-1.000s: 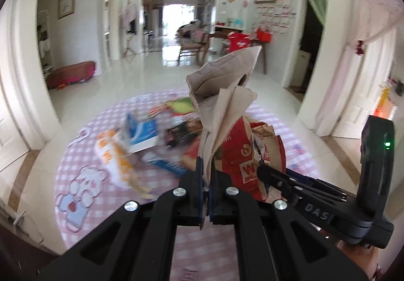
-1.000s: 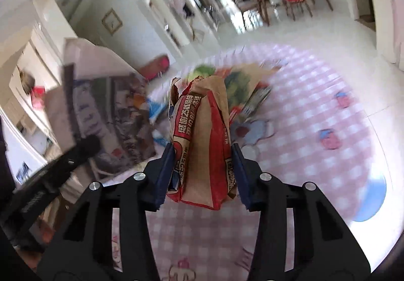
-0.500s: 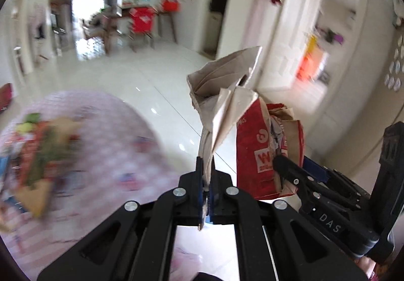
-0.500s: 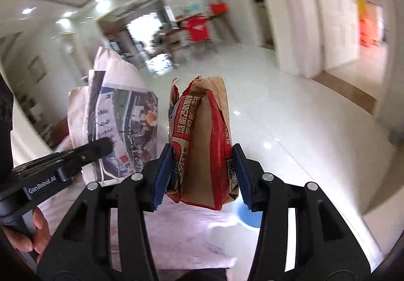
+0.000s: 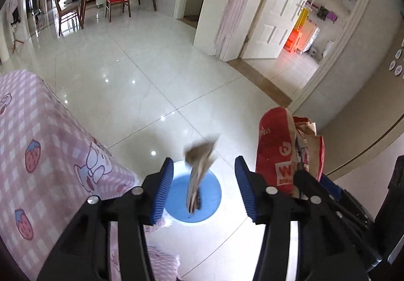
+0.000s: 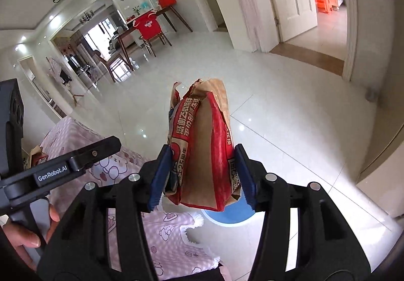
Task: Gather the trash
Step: 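Carry both items over the blue basin and open both tools to drop them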
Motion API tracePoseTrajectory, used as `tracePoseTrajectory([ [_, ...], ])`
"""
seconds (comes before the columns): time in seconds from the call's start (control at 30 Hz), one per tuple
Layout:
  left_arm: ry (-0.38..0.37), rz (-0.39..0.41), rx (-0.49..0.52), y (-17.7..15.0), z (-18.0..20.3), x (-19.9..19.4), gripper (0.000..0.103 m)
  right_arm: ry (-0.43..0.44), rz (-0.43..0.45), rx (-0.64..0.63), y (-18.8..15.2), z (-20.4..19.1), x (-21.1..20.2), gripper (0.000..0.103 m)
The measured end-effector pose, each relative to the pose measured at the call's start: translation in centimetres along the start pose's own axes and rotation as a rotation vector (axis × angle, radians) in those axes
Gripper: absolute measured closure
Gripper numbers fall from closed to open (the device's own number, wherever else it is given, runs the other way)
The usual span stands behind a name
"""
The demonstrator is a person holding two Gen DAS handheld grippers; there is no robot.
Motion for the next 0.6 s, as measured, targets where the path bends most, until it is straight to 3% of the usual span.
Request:
tracePoseTrajectory([
  [0.2,0.071,0.009,0.013,-1.2,-1.0,-0.9,0.043,0.032,-0.021,0.003,-0.1,0.0,1.2,0.05],
  [0.5,0.118,0.036,-0.019,-1.7,-2.9,-3.5,0.04,0.059,-0.006,-0.046,-1.1,-2.9,1.8,0.055],
  [0.6,0.133,0.042,-0.034,-1.7,-3.7,-4.2,0.04,0.054,-0.01,-0.03,-0.9,-2.8,3.2,0.05],
])
Point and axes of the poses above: each gripper's, at about its wrist camera, not at the fingertips, and x roughly the way its jaws point, z to its right, y to its top, the point moved 7 cm from there along x, roughly the way its jaws point, and after that the axes turned 11 degrees about x, right-handed, at the moved point
